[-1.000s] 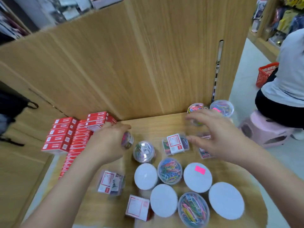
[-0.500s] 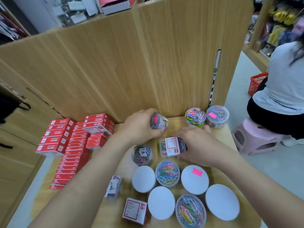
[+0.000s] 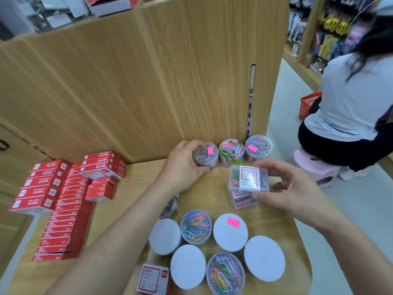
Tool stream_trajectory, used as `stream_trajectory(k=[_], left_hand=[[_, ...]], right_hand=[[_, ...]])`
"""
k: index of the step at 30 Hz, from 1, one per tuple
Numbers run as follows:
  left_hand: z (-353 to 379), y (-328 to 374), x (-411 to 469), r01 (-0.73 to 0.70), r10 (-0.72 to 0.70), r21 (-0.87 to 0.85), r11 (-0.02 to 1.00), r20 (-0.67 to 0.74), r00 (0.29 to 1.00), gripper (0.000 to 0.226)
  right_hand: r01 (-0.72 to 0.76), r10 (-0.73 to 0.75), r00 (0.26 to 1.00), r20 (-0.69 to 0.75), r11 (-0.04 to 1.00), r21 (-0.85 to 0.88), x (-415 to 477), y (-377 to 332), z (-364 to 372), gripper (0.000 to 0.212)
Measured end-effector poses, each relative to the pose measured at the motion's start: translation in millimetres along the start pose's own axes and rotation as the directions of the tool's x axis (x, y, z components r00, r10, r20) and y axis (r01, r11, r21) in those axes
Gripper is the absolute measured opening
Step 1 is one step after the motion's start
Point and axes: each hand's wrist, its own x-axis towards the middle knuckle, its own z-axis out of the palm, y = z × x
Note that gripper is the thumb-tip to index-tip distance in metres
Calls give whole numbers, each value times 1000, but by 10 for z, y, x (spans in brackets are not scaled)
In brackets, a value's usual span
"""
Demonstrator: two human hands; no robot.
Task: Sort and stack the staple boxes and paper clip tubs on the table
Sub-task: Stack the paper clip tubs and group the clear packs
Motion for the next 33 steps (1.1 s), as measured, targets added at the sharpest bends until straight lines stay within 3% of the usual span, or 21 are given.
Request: stream_trajectory(k=[2,6,10,12,17,21,23,25,27,30,33], left_hand=[[-154,58,-64,9,-9,27,1000,16,1000,48],[-720,66,-398,86,-187,401,912,221,957,33],[-820,-12,-663,158,-421,582,798,351,836,64],[-727,-33,-675,214,-450,545,810,347,822,69],[-661,-44,-641,320,-425,453,832,150,893,47],[-723,76,-466,252,-252,234,939,-32,967,34],[-653,181,-339,176,-170,94,980,-68,983,41],[-514,314,-199,144,-138,40,989,-120,983,49],[-390,410,-89,149,-140,45,988,-161,977,53],[-319,397,-14,162,-148,68,984,-170,974,55],[-388,260,-26,168,-152,69,983,-188,970,54]], right_hand=[[12,-13,1000,-18,997,-75,12,-12,71,48],[38,-46,999,-26,965,-258,117,-125,200,55],[124,-100,992,80,898,-422,273,-300,483,60],[141,-99,989,106,825,-547,351,-344,618,64],[181,-71,981,183,681,-710,418,-271,787,62],[213,-89,975,203,634,-743,410,-230,727,66],[231,-186,972,140,700,-675,378,-221,659,60],[214,-306,949,-78,805,-554,366,-155,519,47],[164,-355,890,-286,835,-526,395,-48,336,36],[48,-307,866,-395,836,-546,445,88,118,42],[-20,-167,907,-388,900,-435,494,186,43,56]])
